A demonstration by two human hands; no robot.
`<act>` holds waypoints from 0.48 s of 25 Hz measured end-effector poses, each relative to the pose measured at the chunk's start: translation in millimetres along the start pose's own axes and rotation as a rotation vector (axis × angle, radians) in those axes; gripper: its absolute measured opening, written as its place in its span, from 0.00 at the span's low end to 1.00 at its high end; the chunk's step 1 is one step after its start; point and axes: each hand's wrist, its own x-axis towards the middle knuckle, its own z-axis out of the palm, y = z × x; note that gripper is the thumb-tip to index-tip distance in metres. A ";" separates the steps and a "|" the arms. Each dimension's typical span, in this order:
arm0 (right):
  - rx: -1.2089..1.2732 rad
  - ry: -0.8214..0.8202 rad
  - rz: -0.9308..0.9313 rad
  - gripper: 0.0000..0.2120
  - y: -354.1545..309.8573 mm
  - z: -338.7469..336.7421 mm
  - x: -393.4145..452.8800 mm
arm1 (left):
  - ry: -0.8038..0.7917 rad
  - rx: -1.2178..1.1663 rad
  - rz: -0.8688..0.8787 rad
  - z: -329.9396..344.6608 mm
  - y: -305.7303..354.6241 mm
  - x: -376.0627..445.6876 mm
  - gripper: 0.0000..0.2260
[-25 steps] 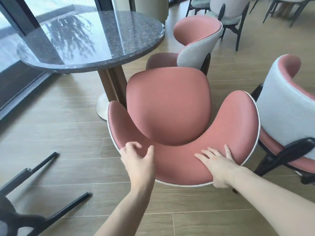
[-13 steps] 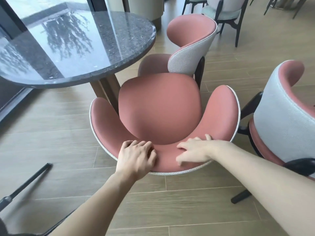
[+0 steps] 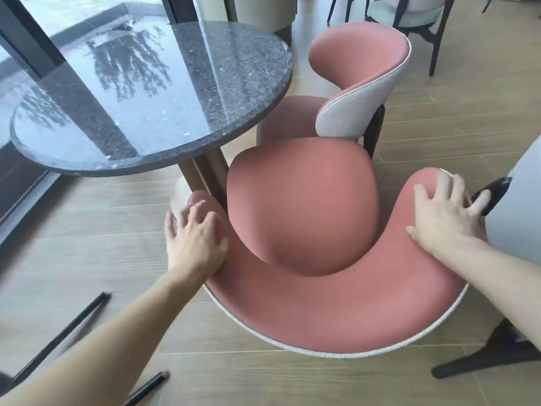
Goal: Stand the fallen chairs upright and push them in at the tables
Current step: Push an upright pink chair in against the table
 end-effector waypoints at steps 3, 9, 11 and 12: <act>0.171 -0.112 0.179 0.44 1.0 2.0 23.7 | -0.174 -0.532 -0.480 -7.4 -21.4 26.9 0.38; 0.366 -0.218 0.353 0.51 23.1 -12.3 87.8 | -0.567 -0.757 -0.708 -8.8 -32.5 54.0 0.31; 0.394 -0.336 0.344 0.54 26.3 -15.2 91.5 | -0.641 -0.826 -0.727 -9.0 -31.4 58.0 0.30; 0.388 -0.362 0.338 0.54 26.3 -15.8 87.5 | -0.639 -0.825 -0.736 -7.5 -32.8 58.4 0.28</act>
